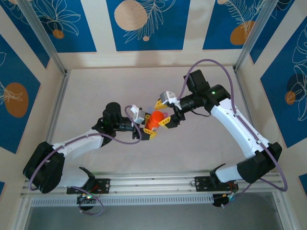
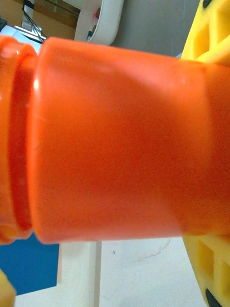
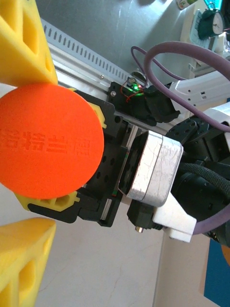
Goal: Sort the pills into containers
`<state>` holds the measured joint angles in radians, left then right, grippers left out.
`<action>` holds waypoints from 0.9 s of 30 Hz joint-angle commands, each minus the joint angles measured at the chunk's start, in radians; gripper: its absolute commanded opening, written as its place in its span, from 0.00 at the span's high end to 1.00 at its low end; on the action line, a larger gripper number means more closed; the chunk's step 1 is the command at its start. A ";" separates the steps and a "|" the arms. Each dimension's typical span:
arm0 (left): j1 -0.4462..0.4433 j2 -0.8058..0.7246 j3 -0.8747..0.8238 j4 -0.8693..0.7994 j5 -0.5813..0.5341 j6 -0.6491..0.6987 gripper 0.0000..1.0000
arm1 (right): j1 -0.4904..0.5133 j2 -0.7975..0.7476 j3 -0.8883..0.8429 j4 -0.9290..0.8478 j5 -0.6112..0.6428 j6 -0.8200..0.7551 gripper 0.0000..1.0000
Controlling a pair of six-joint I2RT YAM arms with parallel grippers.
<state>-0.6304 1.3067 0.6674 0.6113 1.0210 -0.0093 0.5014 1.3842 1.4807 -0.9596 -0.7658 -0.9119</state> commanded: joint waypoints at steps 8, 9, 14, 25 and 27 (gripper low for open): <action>0.007 -0.033 0.020 -0.049 -0.189 0.068 1.00 | -0.009 -0.075 -0.017 0.170 0.040 0.324 0.24; 0.006 -0.039 0.016 -0.047 -0.226 0.073 1.00 | -0.009 -0.083 -0.020 0.186 0.054 0.371 0.23; 0.006 -0.044 0.005 -0.028 -0.366 0.068 1.00 | 0.009 -0.137 -0.081 0.383 0.193 0.696 0.24; 0.006 -0.044 0.009 -0.029 -0.542 0.071 1.00 | 0.173 -0.069 -0.010 0.391 0.875 1.205 0.30; 0.006 -0.050 0.009 -0.033 -0.543 0.072 1.00 | 0.176 -0.059 -0.010 0.390 0.891 1.217 0.30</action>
<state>-0.6304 1.2839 0.6685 0.5598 0.5095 0.0372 0.6685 1.3190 1.4380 -0.5655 0.0113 0.1947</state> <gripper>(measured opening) 0.565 0.701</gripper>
